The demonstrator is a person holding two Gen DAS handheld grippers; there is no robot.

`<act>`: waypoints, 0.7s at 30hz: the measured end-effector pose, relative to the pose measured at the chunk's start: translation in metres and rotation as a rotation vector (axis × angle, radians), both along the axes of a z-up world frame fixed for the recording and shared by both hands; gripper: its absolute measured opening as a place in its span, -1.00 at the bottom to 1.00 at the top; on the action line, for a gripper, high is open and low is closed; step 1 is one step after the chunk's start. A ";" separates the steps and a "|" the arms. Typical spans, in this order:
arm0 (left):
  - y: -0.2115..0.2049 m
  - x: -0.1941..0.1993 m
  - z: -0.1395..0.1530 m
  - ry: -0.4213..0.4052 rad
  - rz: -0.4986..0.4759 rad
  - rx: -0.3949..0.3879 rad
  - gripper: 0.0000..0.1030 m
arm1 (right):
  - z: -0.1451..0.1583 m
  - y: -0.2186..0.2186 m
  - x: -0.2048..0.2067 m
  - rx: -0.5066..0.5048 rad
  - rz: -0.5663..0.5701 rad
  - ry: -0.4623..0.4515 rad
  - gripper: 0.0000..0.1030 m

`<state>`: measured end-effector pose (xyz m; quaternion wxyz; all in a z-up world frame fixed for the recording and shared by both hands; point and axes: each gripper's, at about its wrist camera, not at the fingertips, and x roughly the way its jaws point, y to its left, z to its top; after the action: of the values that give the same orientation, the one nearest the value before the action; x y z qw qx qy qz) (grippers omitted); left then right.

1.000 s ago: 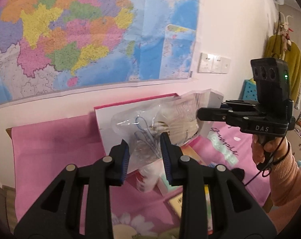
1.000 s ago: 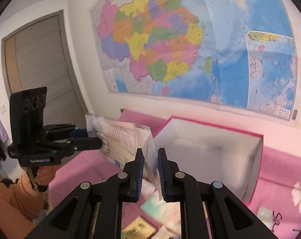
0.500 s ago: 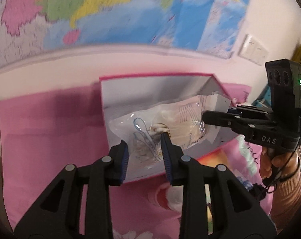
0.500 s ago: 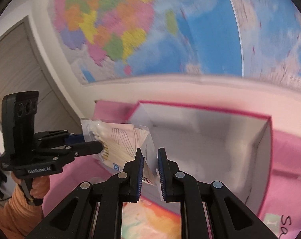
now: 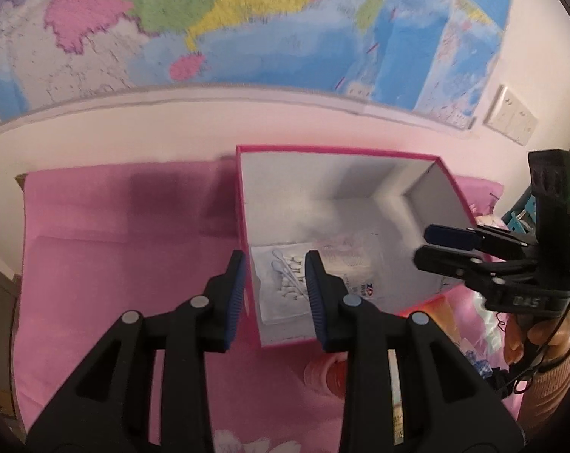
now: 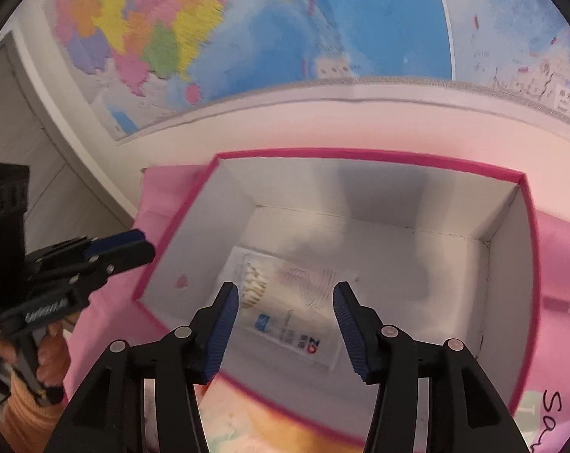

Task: Organize soft objects
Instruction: 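Move the left tool back to the green plush toy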

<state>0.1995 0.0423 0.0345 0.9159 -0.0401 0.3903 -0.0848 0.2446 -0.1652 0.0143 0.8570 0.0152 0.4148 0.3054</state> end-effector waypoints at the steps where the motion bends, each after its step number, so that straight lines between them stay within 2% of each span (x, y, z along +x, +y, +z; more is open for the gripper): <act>1: 0.000 -0.005 0.003 -0.017 0.000 -0.003 -0.33 | 0.004 -0.002 -0.006 0.014 0.008 -0.011 0.05; 2: 0.000 -0.014 0.008 -0.042 -0.007 -0.009 -0.31 | 0.009 -0.005 -0.013 0.030 0.019 -0.023 0.10; 5: -0.001 -0.042 0.021 -0.108 -0.036 -0.025 -0.08 | 0.028 -0.018 -0.039 0.097 0.048 -0.072 0.22; 10: -0.010 -0.091 0.033 -0.184 -0.109 -0.017 -0.03 | 0.057 -0.037 -0.084 0.196 0.086 -0.136 0.25; 14: -0.014 -0.125 0.029 -0.192 -0.163 -0.007 -0.02 | 0.069 -0.051 -0.114 0.225 0.103 -0.168 0.26; 21: -0.002 -0.156 -0.006 -0.119 -0.147 0.009 -0.02 | 0.060 -0.066 -0.161 0.225 0.141 -0.174 0.26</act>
<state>0.0432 0.0403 0.0281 0.9290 -0.0022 0.3373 -0.1523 0.0840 -0.2316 0.0741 0.8590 0.0555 0.3021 0.4097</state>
